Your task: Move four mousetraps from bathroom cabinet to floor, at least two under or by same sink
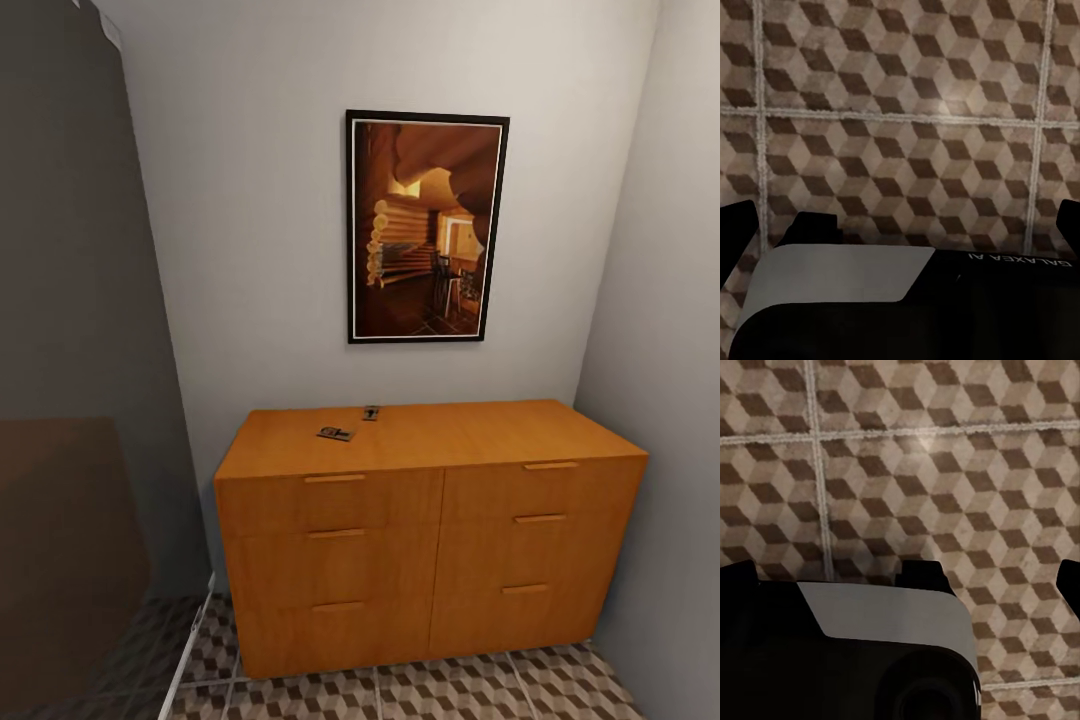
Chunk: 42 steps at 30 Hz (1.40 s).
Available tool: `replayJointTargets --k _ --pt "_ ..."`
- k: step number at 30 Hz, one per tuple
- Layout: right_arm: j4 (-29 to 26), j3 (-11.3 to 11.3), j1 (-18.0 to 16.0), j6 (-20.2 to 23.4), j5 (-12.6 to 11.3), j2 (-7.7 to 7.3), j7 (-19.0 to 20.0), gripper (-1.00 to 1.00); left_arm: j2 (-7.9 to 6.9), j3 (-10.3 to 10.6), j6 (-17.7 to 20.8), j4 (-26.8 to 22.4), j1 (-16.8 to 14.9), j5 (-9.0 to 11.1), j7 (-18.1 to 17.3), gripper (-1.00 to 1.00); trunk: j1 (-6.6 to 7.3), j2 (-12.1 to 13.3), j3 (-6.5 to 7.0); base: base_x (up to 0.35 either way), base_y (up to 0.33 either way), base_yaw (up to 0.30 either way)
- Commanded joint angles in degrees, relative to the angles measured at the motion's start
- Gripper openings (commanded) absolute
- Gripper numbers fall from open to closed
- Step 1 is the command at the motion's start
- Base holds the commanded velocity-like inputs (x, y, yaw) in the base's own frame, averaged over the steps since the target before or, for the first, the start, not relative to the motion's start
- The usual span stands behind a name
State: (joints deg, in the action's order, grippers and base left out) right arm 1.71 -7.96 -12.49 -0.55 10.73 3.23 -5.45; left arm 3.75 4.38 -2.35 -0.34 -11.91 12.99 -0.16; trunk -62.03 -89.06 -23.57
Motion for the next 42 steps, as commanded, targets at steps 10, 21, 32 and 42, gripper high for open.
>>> replayJointTargets --k 10,21,32,42 --pt "0.14 -0.47 -0.08 -0.06 0.74 -0.06 -0.27 1.00 0.03 0.48 -0.20 0.07 -0.05 0.54 -0.01 1.00 0.00 -0.03 -0.06 0.000 0.000 0.000" --pt "0.11 -0.48 -0.08 -0.03 0.78 -0.22 -0.27 1.00 0.03 0.52 -0.20 0.07 -0.05 0.49 -0.01 1.00 0.00 -0.03 -0.06 0.000 0.000 0.000" --pt "0.06 -0.50 -0.08 -0.17 0.84 -0.41 -0.66 1.00 0.03 0.46 -0.19 0.07 -0.05 0.47 -0.04 1.00 0.00 -0.03 -0.06 0.000 0.000 0.000" --pt "0.05 -0.48 -0.08 -0.22 0.94 -0.43 -0.35 1.00 -0.01 0.46 -0.20 0.07 -0.05 0.52 -0.05 1.00 0.00 -0.03 -0.06 0.000 0.000 0.000"
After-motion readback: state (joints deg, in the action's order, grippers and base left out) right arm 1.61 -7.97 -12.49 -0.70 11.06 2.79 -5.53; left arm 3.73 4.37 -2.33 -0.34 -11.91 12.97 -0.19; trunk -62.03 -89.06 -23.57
